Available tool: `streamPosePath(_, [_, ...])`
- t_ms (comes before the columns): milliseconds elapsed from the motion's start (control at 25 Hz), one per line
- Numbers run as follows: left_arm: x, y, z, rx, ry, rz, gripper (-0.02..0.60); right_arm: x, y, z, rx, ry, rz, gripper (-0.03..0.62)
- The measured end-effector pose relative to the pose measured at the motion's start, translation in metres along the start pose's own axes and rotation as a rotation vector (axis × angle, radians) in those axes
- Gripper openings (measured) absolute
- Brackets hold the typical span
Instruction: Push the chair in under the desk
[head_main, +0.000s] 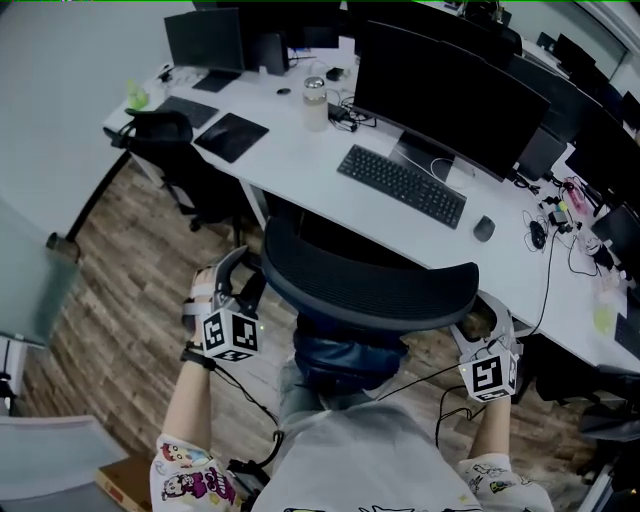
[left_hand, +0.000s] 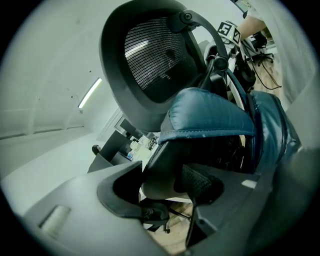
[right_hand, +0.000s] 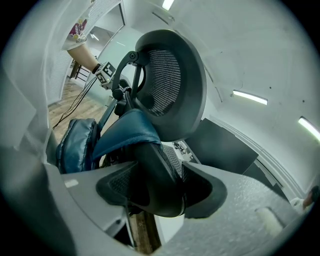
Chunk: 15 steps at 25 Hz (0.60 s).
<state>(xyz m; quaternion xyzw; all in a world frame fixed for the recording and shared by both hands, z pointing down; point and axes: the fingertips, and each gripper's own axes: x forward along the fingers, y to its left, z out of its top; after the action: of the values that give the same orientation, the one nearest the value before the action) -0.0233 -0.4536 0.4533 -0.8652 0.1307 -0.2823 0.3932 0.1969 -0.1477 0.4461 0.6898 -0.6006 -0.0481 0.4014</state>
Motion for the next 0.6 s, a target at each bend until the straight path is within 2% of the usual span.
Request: streamPosePath(600, [0.080, 0.042, -0.007, 0.069, -0.119, -0.087, 0.255, 0.034, -0.009, 0.010, 0.079, 0.141, -0.130, 0.270])
